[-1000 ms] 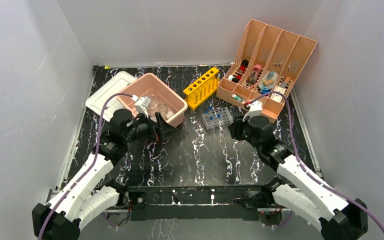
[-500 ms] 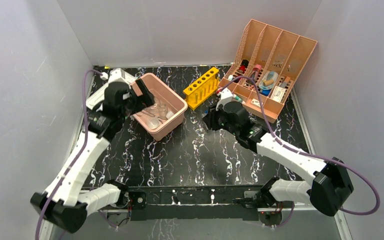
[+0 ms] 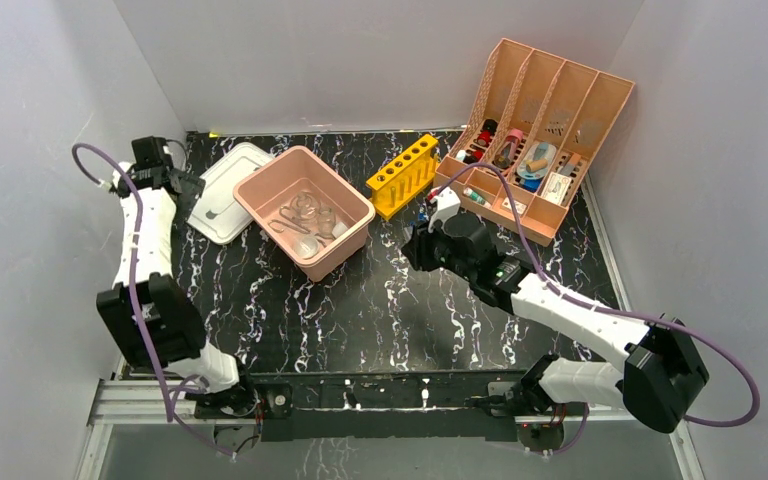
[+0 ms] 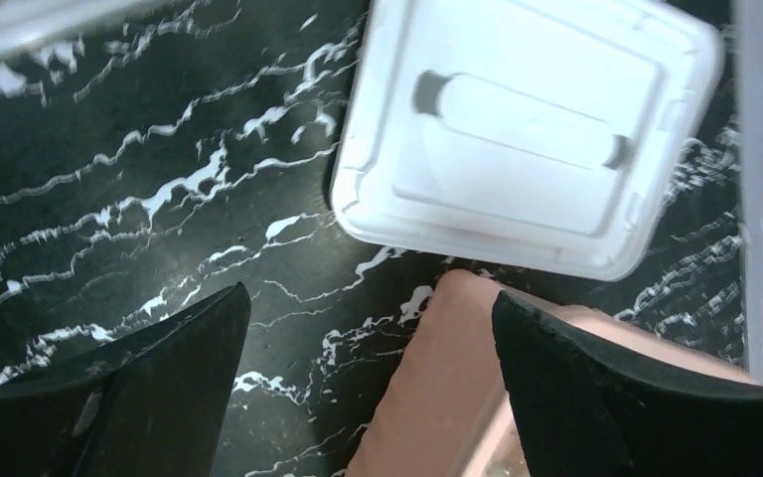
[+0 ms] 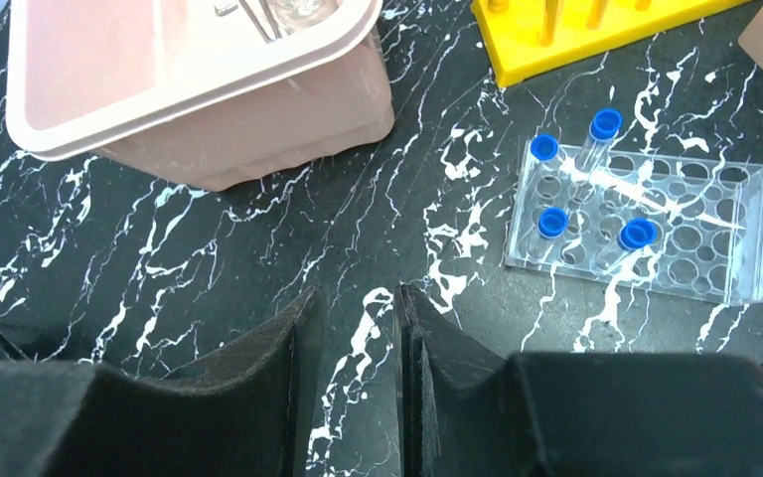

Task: Organize the chemistry lab equipment

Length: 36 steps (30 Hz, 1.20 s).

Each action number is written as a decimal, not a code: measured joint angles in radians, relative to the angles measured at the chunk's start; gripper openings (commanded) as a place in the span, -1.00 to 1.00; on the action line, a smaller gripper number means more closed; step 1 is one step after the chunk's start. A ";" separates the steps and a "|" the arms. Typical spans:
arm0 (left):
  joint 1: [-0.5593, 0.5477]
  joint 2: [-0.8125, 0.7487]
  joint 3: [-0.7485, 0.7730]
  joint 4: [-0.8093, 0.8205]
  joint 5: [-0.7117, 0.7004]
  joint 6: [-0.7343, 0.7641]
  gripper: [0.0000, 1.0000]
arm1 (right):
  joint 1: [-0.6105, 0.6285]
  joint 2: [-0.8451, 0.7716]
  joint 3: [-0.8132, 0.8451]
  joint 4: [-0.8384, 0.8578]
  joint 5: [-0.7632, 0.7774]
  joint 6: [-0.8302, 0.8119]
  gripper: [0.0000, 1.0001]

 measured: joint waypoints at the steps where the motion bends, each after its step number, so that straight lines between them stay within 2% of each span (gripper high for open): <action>1: 0.026 0.025 -0.014 0.002 0.019 -0.021 0.76 | 0.000 -0.005 -0.008 0.003 0.000 0.000 -0.18; 9: 0.140 0.222 -0.061 -0.016 0.085 -0.115 0.74 | 0.000 -0.015 -0.080 0.035 -0.008 0.009 -0.17; 19: 0.140 0.433 -0.031 0.039 0.137 -0.057 0.71 | 0.000 -0.033 -0.158 0.082 -0.027 0.028 -0.17; 28: 0.139 0.511 0.042 0.018 0.141 -0.040 0.65 | 0.000 -0.052 -0.188 0.093 -0.027 0.031 -0.18; 30: 0.139 0.515 0.047 0.020 0.146 -0.040 0.51 | 0.000 -0.053 -0.188 0.093 -0.026 0.031 -0.18; 32: 0.139 0.520 0.051 0.023 0.151 -0.043 0.22 | 0.000 -0.055 -0.188 0.093 -0.026 0.031 -0.18; 34: 0.139 0.529 0.063 0.031 0.159 -0.046 -0.15 | 0.000 -0.056 -0.188 0.093 -0.026 0.031 -0.19; 36: 0.134 0.538 0.074 0.050 0.168 -0.047 -0.61 | 0.000 -0.056 -0.189 0.093 -0.026 0.032 -0.19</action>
